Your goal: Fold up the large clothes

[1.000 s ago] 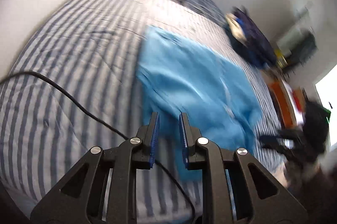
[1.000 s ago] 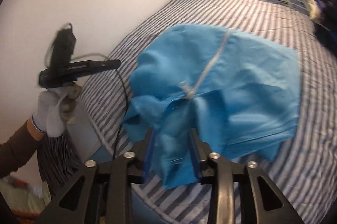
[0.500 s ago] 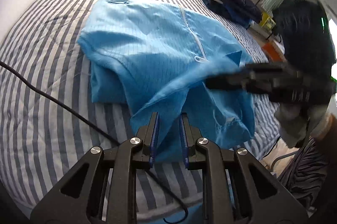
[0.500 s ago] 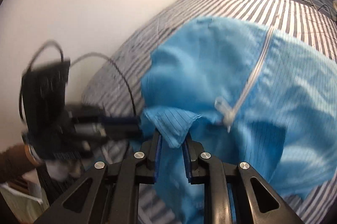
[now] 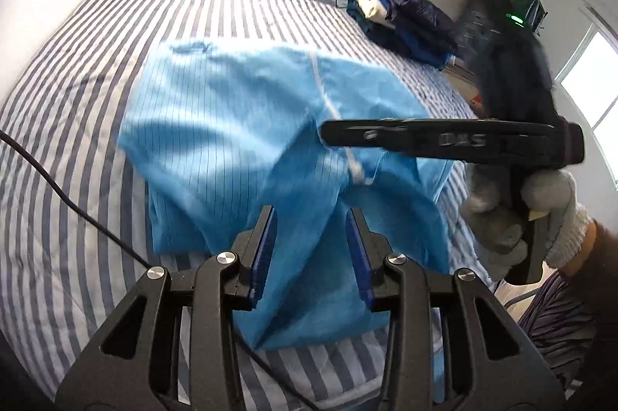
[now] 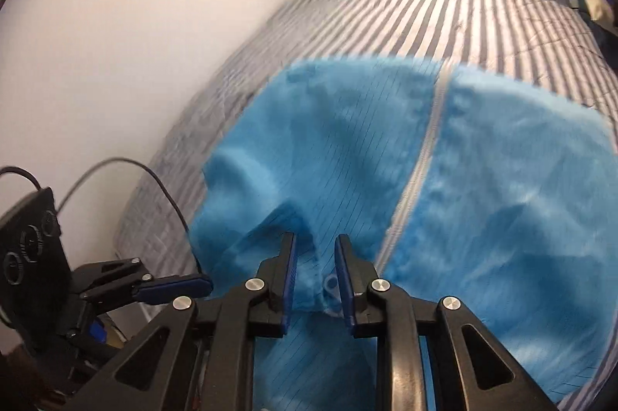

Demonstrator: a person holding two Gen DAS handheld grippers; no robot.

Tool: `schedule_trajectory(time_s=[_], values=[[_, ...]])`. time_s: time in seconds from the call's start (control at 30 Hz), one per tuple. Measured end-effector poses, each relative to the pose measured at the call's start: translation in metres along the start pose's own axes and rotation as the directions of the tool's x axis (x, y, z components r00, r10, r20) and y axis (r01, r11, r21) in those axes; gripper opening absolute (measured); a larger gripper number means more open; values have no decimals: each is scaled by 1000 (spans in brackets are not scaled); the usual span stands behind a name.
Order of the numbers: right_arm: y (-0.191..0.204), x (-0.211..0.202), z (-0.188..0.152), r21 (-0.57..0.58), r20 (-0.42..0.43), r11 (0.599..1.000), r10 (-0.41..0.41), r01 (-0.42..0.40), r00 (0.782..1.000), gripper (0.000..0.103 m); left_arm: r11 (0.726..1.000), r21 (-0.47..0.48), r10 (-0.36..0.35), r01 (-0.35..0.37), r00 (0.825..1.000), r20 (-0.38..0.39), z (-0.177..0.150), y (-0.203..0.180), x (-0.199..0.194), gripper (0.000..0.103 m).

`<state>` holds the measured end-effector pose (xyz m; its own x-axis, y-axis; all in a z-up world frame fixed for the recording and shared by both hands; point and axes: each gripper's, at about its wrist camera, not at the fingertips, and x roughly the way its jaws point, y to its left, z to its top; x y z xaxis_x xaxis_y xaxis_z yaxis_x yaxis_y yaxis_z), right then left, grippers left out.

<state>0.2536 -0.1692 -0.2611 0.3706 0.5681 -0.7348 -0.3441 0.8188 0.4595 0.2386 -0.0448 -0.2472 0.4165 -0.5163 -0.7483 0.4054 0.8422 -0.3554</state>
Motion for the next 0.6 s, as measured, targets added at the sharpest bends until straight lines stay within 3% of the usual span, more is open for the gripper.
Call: schedule_trajectory(time_s=[0.1,0.23,0.37,0.47,0.53,0.6], values=[[-14,-32,1,47,77,999,-11,7,997,22,1000,0,19,-19,1000,-19,19,3,9,37],[-24,-59,-11,34,108,999,-46,42,993,22,997,-14,74,-74,996,-41,36,11,33,37],[-33,-45,-28,23,35,993,-119,118,992,22,988,-7,154,-156,983,-99,34,20,66,37],[-32,-17,-45,-84,-72,962,-265,259,962,20,982,17,188,-187,976,-114,26,20,79,37],[-32,-12,-52,-115,-121,959,-271,257,955,20,983,32,181,-179,976,-122,26,18,76,37],[-32,-25,-46,-82,-116,976,-212,204,970,20,990,1,143,-144,983,-118,29,22,62,37]])
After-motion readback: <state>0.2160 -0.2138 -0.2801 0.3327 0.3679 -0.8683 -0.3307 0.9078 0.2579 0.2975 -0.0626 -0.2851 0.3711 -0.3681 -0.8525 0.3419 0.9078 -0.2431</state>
